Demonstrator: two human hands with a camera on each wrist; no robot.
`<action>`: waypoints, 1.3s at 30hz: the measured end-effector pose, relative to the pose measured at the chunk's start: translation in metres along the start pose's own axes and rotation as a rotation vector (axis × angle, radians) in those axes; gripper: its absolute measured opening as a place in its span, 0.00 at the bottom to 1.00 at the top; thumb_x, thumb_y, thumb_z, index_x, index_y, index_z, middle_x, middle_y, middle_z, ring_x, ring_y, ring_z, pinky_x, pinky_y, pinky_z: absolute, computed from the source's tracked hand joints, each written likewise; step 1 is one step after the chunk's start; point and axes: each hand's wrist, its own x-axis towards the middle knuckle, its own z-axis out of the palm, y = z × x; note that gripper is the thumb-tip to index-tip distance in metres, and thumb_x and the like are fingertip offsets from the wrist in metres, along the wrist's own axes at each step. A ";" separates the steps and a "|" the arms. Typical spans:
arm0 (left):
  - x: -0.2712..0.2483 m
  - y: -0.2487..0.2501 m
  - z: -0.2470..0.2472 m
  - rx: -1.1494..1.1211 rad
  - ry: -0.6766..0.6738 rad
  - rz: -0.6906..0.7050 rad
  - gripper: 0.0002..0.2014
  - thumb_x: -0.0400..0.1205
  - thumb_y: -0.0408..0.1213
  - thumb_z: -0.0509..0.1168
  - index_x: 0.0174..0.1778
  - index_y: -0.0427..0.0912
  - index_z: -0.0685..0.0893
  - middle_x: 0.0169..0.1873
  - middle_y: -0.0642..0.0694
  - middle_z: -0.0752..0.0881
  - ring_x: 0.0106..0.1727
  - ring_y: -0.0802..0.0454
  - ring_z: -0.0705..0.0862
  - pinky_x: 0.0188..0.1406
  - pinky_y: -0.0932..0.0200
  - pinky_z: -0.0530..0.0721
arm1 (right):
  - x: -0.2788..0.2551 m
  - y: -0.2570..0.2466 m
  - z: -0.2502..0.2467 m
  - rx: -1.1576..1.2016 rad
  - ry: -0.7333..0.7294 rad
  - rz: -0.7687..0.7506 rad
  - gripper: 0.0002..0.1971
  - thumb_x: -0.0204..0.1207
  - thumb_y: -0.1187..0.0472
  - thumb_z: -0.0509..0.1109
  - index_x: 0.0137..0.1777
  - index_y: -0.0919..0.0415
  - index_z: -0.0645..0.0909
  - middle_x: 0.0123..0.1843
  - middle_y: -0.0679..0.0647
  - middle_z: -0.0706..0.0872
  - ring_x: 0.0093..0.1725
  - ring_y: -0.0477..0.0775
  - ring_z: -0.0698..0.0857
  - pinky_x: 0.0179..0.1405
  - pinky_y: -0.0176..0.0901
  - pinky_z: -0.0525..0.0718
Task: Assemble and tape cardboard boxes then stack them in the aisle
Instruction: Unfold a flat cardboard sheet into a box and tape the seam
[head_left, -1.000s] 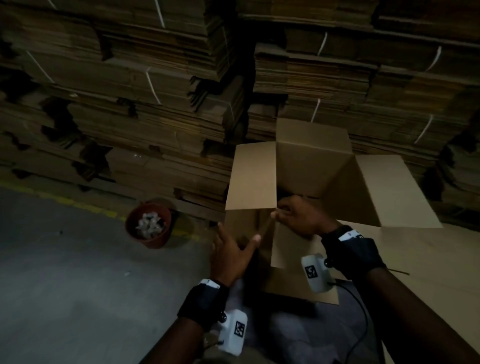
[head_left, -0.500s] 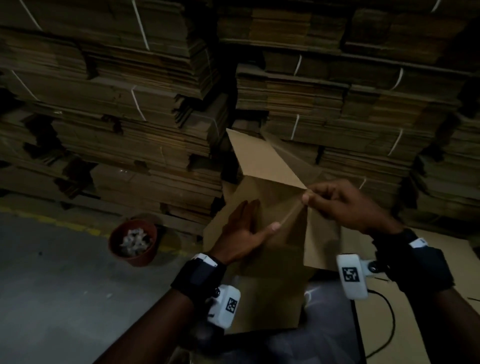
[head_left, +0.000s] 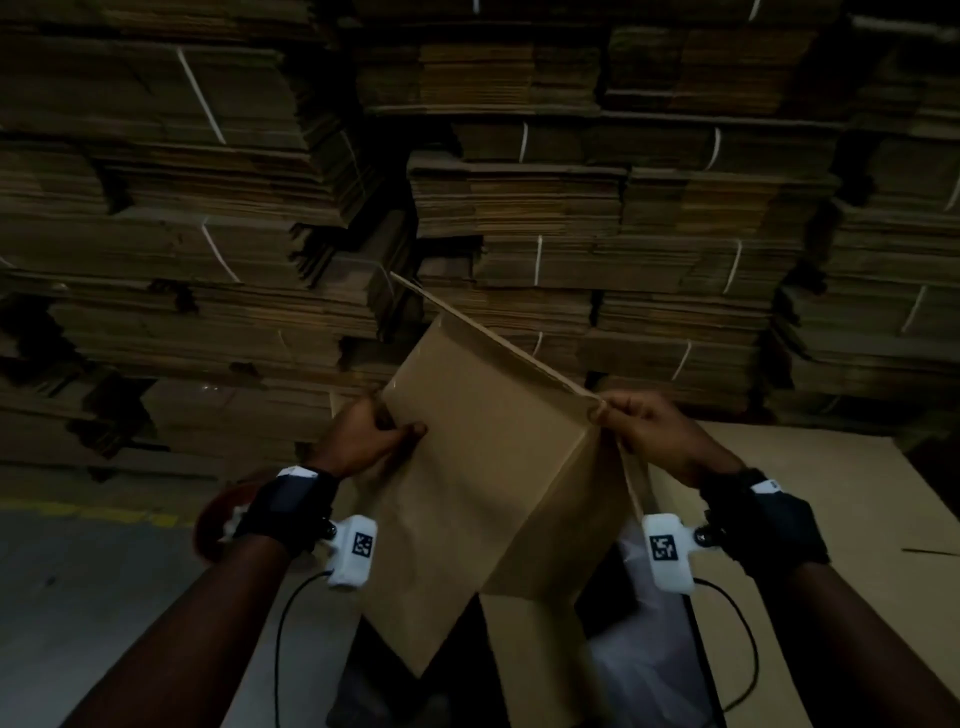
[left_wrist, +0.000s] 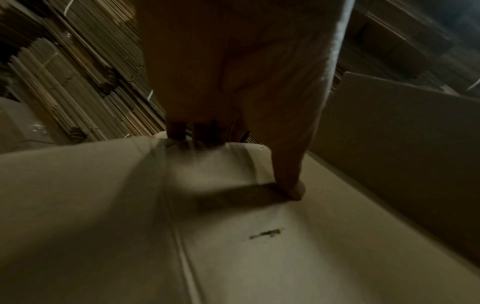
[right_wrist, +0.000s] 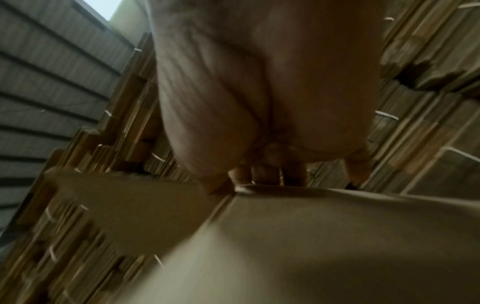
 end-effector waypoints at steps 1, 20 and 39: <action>0.001 -0.001 -0.002 0.027 0.018 0.005 0.37 0.67 0.60 0.83 0.69 0.50 0.81 0.60 0.54 0.88 0.59 0.53 0.87 0.62 0.46 0.86 | 0.004 0.004 0.002 -0.072 0.089 -0.003 0.11 0.89 0.58 0.63 0.51 0.47 0.86 0.41 0.43 0.90 0.44 0.42 0.87 0.43 0.36 0.81; -0.003 -0.030 -0.085 -0.031 -0.074 -0.094 0.22 0.84 0.42 0.72 0.74 0.50 0.79 0.60 0.50 0.89 0.58 0.52 0.88 0.61 0.46 0.87 | 0.052 0.073 0.183 -0.531 -0.002 0.128 0.41 0.86 0.31 0.43 0.90 0.49 0.32 0.89 0.49 0.27 0.89 0.56 0.33 0.84 0.73 0.38; -0.051 -0.226 -0.087 -0.324 -0.193 -0.391 0.26 0.89 0.27 0.61 0.78 0.56 0.65 0.65 0.53 0.83 0.61 0.60 0.84 0.65 0.55 0.84 | 0.023 0.175 0.276 -0.720 -0.015 0.620 0.40 0.85 0.31 0.52 0.90 0.45 0.40 0.90 0.63 0.33 0.89 0.69 0.37 0.83 0.73 0.41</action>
